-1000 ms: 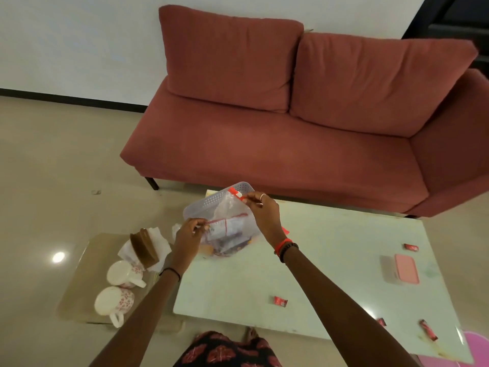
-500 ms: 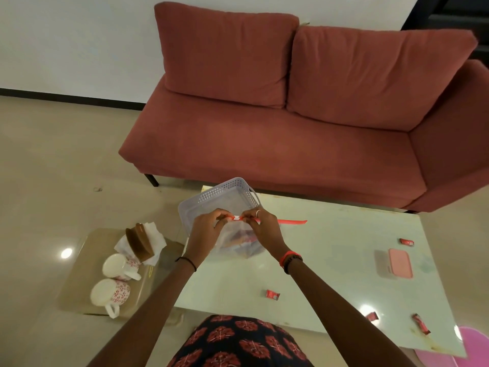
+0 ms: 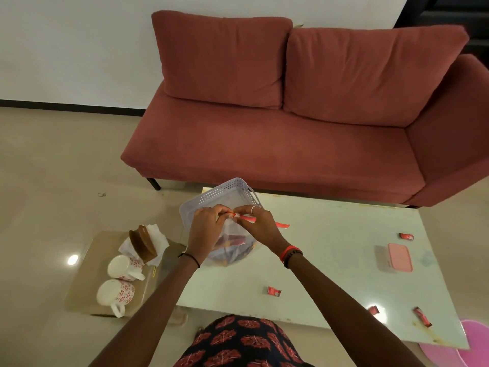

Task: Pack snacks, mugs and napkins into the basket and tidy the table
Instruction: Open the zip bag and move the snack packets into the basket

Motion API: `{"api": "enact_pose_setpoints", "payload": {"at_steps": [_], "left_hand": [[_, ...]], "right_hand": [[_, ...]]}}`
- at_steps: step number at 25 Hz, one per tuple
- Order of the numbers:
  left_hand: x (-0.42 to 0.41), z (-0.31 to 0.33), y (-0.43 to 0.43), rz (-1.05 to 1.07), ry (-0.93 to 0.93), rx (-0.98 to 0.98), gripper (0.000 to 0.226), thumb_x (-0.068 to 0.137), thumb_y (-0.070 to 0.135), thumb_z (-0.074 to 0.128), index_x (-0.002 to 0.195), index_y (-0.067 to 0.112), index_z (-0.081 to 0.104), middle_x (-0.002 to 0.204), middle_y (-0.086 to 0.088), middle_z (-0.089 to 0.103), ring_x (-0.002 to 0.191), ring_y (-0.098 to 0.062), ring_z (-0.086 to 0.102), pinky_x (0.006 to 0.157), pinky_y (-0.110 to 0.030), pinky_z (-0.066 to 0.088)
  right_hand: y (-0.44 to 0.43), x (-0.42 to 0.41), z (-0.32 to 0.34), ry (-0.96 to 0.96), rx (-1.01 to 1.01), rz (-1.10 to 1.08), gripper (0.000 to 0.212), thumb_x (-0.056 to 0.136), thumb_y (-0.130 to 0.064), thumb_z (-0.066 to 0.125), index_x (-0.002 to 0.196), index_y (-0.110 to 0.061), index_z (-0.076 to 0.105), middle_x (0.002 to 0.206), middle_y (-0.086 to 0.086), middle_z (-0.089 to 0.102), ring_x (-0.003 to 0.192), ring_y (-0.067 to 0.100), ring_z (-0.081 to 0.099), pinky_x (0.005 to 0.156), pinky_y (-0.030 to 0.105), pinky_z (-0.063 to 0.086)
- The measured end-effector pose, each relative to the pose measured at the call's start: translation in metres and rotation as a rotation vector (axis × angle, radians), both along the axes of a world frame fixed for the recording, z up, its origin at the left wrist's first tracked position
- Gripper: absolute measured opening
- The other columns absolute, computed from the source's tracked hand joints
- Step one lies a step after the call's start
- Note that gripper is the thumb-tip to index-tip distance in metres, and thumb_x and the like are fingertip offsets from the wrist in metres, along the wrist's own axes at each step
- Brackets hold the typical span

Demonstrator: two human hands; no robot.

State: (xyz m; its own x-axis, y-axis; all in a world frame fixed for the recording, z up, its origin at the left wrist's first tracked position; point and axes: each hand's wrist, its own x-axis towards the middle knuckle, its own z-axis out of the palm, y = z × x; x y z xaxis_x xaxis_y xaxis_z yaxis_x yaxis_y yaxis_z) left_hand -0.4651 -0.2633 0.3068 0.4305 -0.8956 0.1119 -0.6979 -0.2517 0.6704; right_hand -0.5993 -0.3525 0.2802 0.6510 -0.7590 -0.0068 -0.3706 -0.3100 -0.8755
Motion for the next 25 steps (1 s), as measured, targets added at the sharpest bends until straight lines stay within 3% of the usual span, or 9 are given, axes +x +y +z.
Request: {"api": "enact_pose_setpoints", "payload": {"at_steps": [6, 10, 12, 16, 21, 25], "left_hand": [[0.002, 0.004, 0.003, 0.040, -0.053, -0.008, 0.016, 0.089, 0.024, 0.058, 0.090, 0.014, 0.071, 0.086, -0.001, 0.075, 0.081, -0.017, 0.067, 0.087, -0.041, 0.051], [0.009, 0.013, 0.007, 0.089, -0.054, -0.101, 0.010, 0.086, 0.021, 0.063, 0.086, 0.016, 0.071, 0.084, 0.001, 0.075, 0.078, -0.017, 0.068, 0.085, -0.027, 0.049], [0.014, 0.016, 0.008, 0.110, -0.048, -0.116, 0.010, 0.086, 0.024, 0.063, 0.088, 0.016, 0.071, 0.085, 0.001, 0.075, 0.079, -0.018, 0.067, 0.086, -0.037, 0.051], [0.021, 0.019, 0.010, 0.149, -0.035, -0.106, 0.016, 0.087, 0.027, 0.062, 0.092, 0.014, 0.070, 0.090, -0.003, 0.075, 0.084, -0.020, 0.066, 0.088, -0.047, 0.051], [0.029, 0.024, 0.015, 0.208, -0.038, -0.114, 0.024, 0.088, 0.032, 0.059, 0.095, 0.011, 0.070, 0.092, -0.005, 0.074, 0.087, -0.022, 0.065, 0.090, -0.044, 0.051], [0.022, 0.028, 0.011, 0.146, -0.046, -0.122, 0.017, 0.088, 0.026, 0.060, 0.092, 0.013, 0.070, 0.091, -0.003, 0.074, 0.086, -0.022, 0.065, 0.090, -0.043, 0.048]], "right_hand": [[-0.007, 0.000, 0.007, 0.062, -0.127, 0.032, 0.014, 0.087, -0.017, 0.064, 0.095, -0.013, 0.075, 0.099, 0.003, 0.074, 0.090, 0.010, 0.063, 0.079, 0.009, 0.040], [-0.023, -0.025, 0.002, 0.128, -0.156, -0.044, 0.014, 0.087, -0.017, 0.064, 0.094, -0.013, 0.075, 0.101, 0.002, 0.074, 0.097, 0.018, 0.064, 0.086, 0.024, 0.047], [-0.033, -0.041, -0.003, 0.178, -0.159, -0.082, 0.014, 0.086, -0.020, 0.065, 0.095, -0.014, 0.075, 0.103, 0.002, 0.074, 0.100, 0.019, 0.063, 0.090, 0.030, 0.048], [-0.043, -0.068, -0.014, 0.241, -0.140, -0.140, 0.014, 0.086, -0.023, 0.065, 0.094, -0.015, 0.074, 0.104, -0.001, 0.074, 0.103, 0.017, 0.061, 0.089, 0.025, 0.043], [-0.053, -0.097, -0.023, 0.205, -0.047, -0.226, 0.009, 0.086, -0.021, 0.065, 0.089, -0.017, 0.074, 0.101, -0.005, 0.074, 0.102, 0.013, 0.064, 0.091, 0.022, 0.042], [-0.055, -0.107, -0.022, 0.241, -0.008, -0.138, 0.010, 0.084, -0.016, 0.068, 0.091, -0.012, 0.074, 0.102, 0.002, 0.074, 0.100, 0.017, 0.065, 0.094, 0.025, 0.045]]}}
